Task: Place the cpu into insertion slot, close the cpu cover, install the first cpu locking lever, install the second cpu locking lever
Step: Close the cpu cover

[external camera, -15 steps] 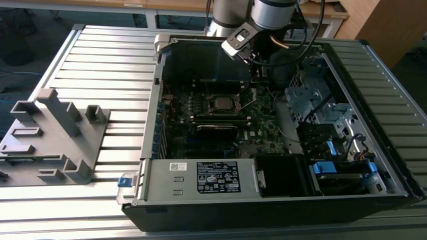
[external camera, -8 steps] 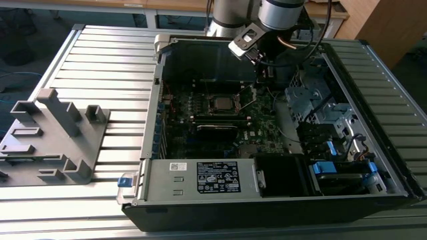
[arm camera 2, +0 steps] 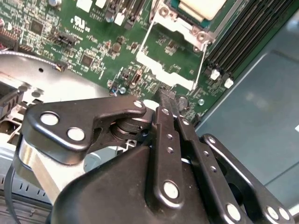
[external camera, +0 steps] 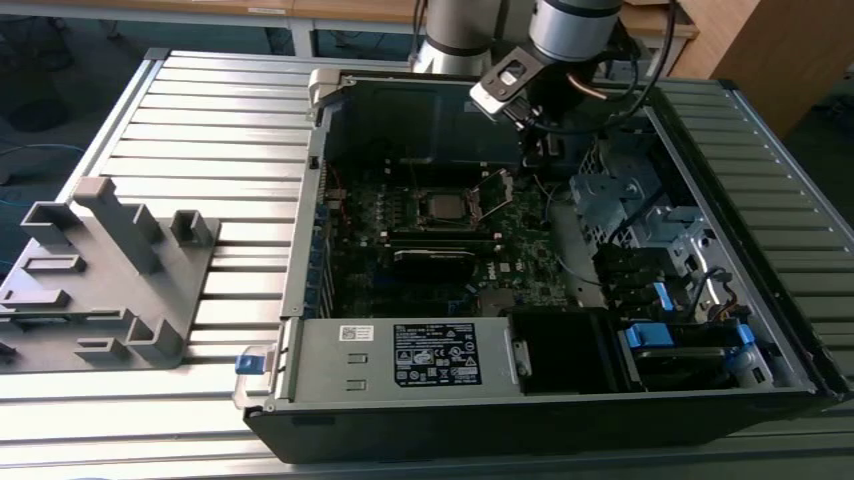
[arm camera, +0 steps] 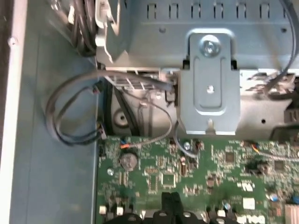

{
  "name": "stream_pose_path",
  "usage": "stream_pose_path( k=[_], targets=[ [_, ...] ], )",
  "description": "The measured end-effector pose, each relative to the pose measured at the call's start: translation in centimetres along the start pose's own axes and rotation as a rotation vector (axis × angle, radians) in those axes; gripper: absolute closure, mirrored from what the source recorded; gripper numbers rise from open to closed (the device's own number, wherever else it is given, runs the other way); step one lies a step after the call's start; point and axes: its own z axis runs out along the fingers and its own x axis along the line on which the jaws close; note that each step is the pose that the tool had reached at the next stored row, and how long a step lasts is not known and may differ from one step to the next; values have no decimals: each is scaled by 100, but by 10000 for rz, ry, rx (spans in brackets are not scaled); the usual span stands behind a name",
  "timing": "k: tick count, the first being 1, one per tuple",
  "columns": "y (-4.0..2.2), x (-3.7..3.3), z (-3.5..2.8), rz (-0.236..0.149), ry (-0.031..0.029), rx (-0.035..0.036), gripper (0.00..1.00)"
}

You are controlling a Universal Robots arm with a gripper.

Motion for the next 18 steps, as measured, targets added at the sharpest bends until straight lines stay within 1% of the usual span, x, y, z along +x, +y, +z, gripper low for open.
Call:
stream_pose_path(
  k=[1, 3, 6, 8, 16, 18],
  targets=[
    [16, 0, 1, 0, 0, 0, 89],
    [26, 0, 5, 0, 0, -8, 89],
    [25, 0, 25, -1, 11, -90, 89],
    [25, 0, 48, -2, 13, -121, 89],
    [21, -3, 190, -2, 15, -122, 89],
    [20, -3, 206, -2, 14, -122, 89]
  ],
)
